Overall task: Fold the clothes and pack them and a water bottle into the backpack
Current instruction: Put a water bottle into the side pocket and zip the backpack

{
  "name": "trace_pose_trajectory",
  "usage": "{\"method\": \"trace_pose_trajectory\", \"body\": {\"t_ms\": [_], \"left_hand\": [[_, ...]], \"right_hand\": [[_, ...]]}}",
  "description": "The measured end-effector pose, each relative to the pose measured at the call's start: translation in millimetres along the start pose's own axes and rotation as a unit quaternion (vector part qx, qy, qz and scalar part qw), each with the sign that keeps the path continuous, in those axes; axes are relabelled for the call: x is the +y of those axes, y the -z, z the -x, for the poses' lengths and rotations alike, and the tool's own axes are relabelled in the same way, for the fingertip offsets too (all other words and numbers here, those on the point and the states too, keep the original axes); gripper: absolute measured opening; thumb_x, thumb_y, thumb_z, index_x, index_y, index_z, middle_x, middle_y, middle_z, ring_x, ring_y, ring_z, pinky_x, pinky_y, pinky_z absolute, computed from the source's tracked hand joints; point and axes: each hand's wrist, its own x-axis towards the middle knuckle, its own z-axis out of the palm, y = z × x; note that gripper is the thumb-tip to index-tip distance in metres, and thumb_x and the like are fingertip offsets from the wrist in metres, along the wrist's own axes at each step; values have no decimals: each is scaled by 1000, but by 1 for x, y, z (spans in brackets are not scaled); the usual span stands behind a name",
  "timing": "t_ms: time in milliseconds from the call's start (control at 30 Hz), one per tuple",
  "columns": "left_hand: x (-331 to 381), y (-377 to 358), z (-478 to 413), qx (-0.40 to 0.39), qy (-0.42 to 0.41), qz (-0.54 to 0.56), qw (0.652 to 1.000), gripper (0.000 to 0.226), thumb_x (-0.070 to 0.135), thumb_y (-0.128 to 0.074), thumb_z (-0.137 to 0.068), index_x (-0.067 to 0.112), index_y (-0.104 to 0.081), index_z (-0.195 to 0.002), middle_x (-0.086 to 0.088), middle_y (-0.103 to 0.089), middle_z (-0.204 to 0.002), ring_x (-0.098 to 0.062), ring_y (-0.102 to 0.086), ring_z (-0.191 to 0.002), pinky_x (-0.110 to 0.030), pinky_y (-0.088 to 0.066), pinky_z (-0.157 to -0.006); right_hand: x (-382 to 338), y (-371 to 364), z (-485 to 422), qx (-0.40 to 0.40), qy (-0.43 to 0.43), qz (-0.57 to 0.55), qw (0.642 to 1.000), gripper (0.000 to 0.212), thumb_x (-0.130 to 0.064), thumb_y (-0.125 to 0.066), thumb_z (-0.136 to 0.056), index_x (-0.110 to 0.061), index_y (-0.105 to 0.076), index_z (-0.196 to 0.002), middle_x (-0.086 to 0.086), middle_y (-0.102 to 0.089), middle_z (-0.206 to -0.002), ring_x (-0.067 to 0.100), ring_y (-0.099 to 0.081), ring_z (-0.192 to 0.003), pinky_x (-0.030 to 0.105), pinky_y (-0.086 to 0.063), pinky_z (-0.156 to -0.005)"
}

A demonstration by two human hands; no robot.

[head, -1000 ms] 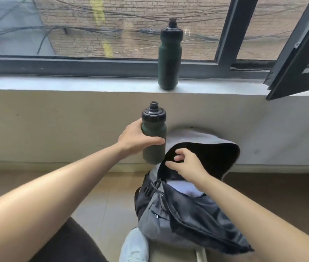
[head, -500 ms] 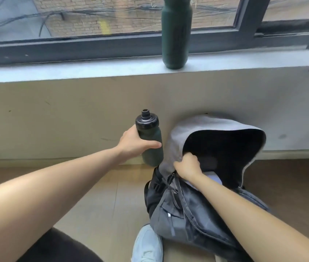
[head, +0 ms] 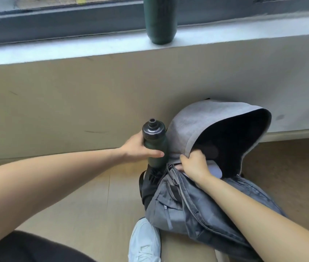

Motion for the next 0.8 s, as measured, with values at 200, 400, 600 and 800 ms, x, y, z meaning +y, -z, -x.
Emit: {"method": "trace_pose_trajectory", "body": {"t_ms": [200,400,600,800], "left_hand": [[16,3,-6,-22,15,-109,994,84,59,-86,-57,35,-54,-131,8,-69,-119,-20,-66,-108,-36,-56,-95],[34,9,-6,-17,-6,-215,976,73,55,-85,-64,32,-52,-125,2,-68,-113,-26,-63,-100,-33,-55,-84],[30,12,-7,26,-61,-127,990,85,61,-84,-68,26,-47,-135,4,-66,-124,-23,-62,-109,-40,-53,-94],[19,6,-3,-15,-114,-102,988,87,55,-85,-58,25,-48,-131,9,-66,-120,-14,-66,-103,-33,-57,-87]], "right_hand": [[-9,7,6,20,8,-17,1000,28,-13,-57,-101,14,-62,-95,28,-72,-81,23,-75,-58,39,-64,-60],[-15,17,23,175,86,71,978,35,-36,-70,-88,-16,-59,-62,-1,-63,-52,22,-66,-56,45,-57,-75],[-58,5,48,80,181,12,980,60,-50,-83,-74,-22,-55,-120,-12,-68,-102,8,-68,-90,34,-57,-85],[-65,10,26,19,128,32,991,64,-58,-81,-60,-31,-64,-115,-14,-72,-107,11,-67,-107,41,-55,-97]]}}
